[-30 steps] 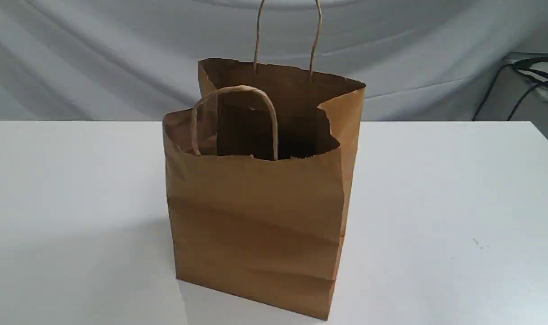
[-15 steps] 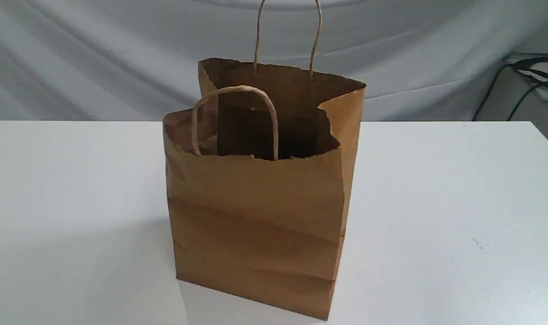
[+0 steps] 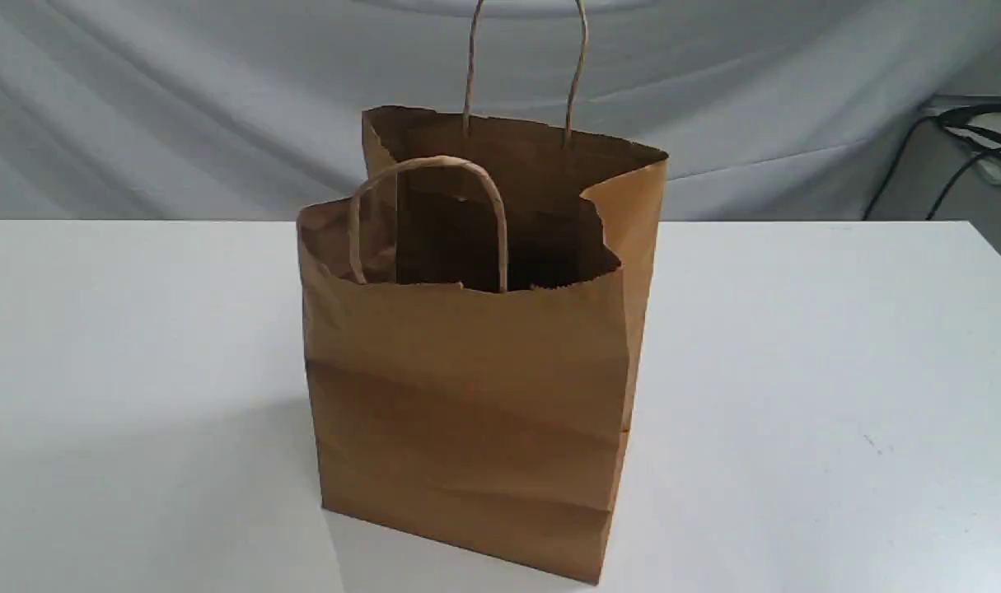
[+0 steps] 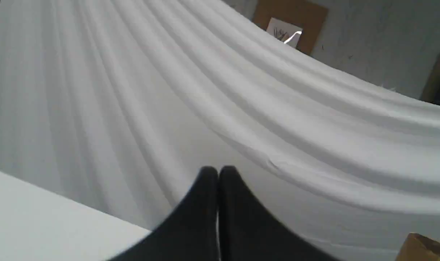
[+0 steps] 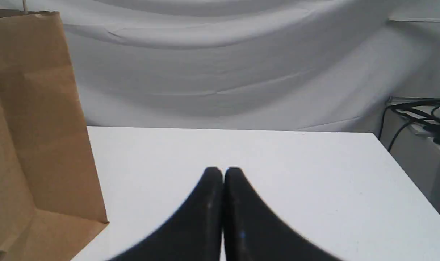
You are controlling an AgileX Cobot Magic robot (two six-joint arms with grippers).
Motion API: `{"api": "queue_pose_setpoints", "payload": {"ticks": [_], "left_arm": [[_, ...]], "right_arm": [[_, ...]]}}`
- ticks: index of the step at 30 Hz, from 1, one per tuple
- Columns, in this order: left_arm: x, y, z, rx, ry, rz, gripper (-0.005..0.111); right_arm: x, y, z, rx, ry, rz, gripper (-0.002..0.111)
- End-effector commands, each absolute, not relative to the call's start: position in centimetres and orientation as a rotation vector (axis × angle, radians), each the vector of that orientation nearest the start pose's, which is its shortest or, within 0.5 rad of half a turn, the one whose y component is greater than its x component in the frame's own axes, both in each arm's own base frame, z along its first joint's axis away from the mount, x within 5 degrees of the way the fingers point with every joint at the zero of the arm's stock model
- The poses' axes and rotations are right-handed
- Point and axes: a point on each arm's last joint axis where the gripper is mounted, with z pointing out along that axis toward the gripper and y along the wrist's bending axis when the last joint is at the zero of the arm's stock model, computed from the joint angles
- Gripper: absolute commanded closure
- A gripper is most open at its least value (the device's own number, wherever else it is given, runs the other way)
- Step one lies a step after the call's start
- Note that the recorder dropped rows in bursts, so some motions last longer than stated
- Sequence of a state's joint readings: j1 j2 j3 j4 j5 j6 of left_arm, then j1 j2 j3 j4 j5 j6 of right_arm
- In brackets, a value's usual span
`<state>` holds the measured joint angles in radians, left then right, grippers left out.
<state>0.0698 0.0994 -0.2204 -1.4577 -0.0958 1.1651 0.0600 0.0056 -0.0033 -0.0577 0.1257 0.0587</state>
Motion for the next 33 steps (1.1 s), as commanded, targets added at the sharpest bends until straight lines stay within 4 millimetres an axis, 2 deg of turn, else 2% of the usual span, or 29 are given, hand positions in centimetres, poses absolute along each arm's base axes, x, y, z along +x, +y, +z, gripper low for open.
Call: {"api": "queue_pose_setpoints", "payload": {"ticks": [1, 7, 11, 14, 18, 21, 29, 33], "left_arm": [[4.8, 1.1, 28.3, -0.251, 1.300, -0.060, 0.107], [4.7, 0.9, 28.3, -0.292, 1.293, -0.136, 0.107], [4.9, 0.1, 27.9, -0.137, 1.348, -0.086, 0.107], [5.0, 0.0, 27.5, -0.123, 1.397, -0.088, 0.107], [5.4, 0.3, 25.8, -0.162, 1.435, -0.082, 0.107], [5.8, 0.4, 23.8, -0.184, 1.494, -0.087, 0.107], [6.2, 0.4, 20.5, -0.138, 1.597, -0.022, 0.107], [6.2, 0.5, 20.2, -0.124, 1.625, -0.004, 0.107]], "right_arm": [[5.6, 0.3, 20.3, -0.039, 1.599, 0.044, 0.108], [5.6, 0.3, 20.3, -0.039, 1.599, 0.044, 0.108], [5.6, 0.3, 20.3, -0.039, 1.599, 0.044, 0.108], [5.6, 0.3, 20.3, -0.034, 1.599, 0.049, 0.108], [5.6, 0.3, 20.3, -0.034, 1.599, 0.049, 0.108], [5.6, 0.3, 20.3, -0.034, 1.599, 0.049, 0.108], [5.6, 0.3, 20.3, -0.034, 1.599, 0.049, 0.108], [5.6, 0.3, 20.3, -0.034, 1.599, 0.049, 0.108]]}}
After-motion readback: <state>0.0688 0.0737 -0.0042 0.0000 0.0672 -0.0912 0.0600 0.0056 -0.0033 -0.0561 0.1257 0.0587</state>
